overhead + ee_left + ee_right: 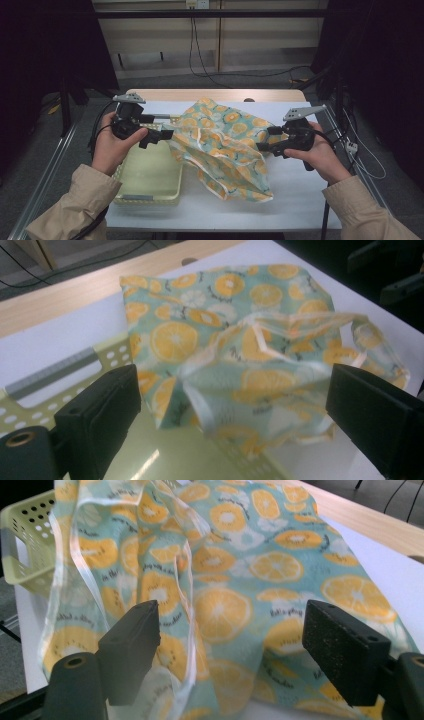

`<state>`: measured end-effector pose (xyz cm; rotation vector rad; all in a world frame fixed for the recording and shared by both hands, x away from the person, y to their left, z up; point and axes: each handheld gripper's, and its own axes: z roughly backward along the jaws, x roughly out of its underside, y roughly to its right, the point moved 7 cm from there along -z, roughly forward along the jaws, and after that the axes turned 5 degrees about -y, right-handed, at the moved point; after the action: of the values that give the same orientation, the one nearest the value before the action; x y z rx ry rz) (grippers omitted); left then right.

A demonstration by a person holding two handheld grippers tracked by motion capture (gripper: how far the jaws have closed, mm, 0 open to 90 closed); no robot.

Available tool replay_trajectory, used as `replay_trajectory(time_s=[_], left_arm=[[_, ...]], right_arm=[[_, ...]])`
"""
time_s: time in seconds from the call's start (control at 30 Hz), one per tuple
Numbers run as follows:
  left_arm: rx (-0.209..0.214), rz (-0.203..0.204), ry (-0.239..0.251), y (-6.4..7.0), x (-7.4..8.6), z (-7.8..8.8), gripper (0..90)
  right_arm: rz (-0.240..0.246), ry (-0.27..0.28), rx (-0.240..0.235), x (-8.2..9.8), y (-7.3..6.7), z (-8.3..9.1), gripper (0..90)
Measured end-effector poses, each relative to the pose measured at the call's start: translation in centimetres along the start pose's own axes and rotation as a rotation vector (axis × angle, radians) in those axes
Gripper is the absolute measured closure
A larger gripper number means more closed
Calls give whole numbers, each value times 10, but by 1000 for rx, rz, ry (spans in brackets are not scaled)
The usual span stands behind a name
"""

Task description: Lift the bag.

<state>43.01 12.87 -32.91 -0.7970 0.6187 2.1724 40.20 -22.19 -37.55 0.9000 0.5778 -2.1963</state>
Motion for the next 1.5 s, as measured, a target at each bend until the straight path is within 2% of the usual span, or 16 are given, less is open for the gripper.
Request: replay_trajectory(time_s=[0.13, 0.3, 0.43, 0.67, 0.9, 1.0, 1.1, 1.13, 1.2, 1.27, 1.37, 1.5], left_arm=[[-13, -22, -15, 0, 17, -1, 72], [-4, -15, -14, -1, 35, -3, 73], [-20, -10, -7, -3, 47, -7, 73], [-14, -13, -18, -1, 65, -14, 77], [-57, -15, -11, 0, 78, -14, 80], [-39, -18, -7, 1, 84, -16, 81], [-51, -4, -4, 0, 89, -17, 80], [-62, -15, -10, 0, 91, -16, 80], [-60, -9, -3, 1, 94, -15, 79], [-38, 1, 5, 2, 98, -15, 79], [-59, 0, -18, -1, 102, -17, 77], [-67, 14, 0, -1, 106, -17, 77]], right_arm=[[-14, 3, 12, 12, 3, 0, 217], [-25, -14, 12, 32, 5, -4, 203], [-32, -28, 21, 47, 8, -7, 203], [-17, -32, 35, 64, 4, -11, 202], [-9, -30, 48, 77, 2, -12, 202], [-12, -23, 38, 83, 1, -14, 202], [-4, -45, 59, 91, 1, -17, 194], [-6, -47, 59, 94, 1, -17, 194], [-16, -47, 58, 100, 1, -18, 194], [-22, -42, 54, 105, 1, -18, 194], [-33, -35, 55, 113, 0, -19, 193], [-35, -34, 60, 121, -4, -19, 178]])
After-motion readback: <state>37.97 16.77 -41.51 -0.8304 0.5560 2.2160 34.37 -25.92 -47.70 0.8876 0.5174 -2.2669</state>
